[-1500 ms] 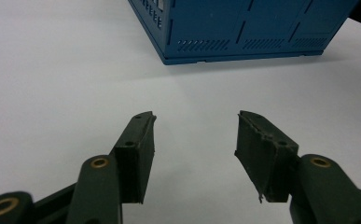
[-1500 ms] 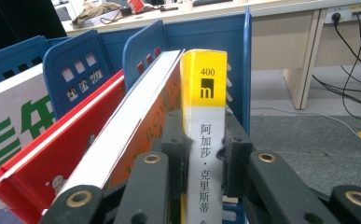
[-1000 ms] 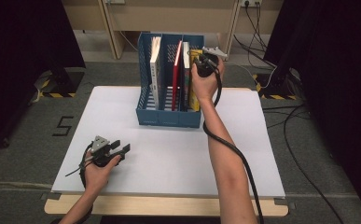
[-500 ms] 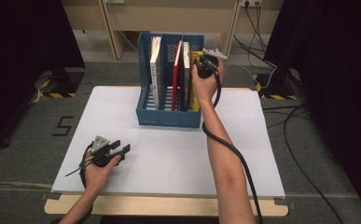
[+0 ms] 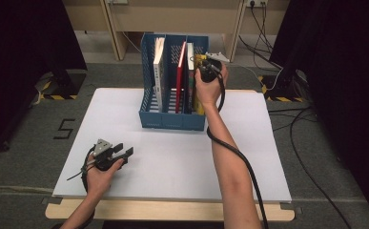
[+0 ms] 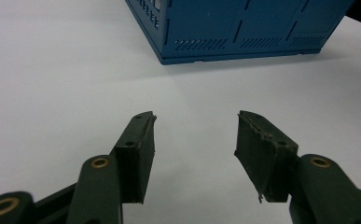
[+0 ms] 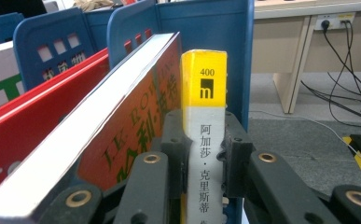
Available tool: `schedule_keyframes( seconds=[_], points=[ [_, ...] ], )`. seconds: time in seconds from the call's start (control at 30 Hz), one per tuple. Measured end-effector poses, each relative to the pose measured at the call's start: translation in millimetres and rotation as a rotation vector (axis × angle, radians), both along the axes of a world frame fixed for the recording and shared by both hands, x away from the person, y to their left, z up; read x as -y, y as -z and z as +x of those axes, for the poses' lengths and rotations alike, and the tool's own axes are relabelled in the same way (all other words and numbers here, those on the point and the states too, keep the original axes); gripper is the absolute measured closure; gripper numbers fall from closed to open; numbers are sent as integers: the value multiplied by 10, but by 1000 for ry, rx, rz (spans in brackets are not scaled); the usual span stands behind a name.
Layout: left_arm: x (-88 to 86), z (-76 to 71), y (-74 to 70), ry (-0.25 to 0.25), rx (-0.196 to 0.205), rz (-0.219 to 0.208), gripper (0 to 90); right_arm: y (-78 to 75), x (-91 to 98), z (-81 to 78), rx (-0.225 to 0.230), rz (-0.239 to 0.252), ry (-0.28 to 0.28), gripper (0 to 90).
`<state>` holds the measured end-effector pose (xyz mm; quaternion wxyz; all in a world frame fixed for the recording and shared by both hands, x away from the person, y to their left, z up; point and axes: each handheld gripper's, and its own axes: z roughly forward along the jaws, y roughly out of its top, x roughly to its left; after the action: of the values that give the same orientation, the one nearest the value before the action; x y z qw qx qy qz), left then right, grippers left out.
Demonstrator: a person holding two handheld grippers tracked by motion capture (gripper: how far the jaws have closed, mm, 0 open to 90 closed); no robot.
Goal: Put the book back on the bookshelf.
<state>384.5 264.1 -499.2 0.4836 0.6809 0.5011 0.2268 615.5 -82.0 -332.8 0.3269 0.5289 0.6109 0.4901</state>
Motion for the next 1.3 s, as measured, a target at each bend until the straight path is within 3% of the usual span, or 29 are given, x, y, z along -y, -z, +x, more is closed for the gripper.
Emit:
schedule_keyframes(
  seconds=[0.3,0.67,1.03,1.3],
  points=[
    [6,-4,-1,2,2,1,461,-44,26,-91,-48,-12,-31,754],
    [17,-7,-2,7,5,13,461,-78,111,-375,-126,-16,-62,745],
    [21,-12,-4,5,4,13,461,-18,96,-597,-147,-45,-88,716],
    [28,-17,-3,8,6,12,461,55,85,-721,-143,-43,-67,702]
  ],
)
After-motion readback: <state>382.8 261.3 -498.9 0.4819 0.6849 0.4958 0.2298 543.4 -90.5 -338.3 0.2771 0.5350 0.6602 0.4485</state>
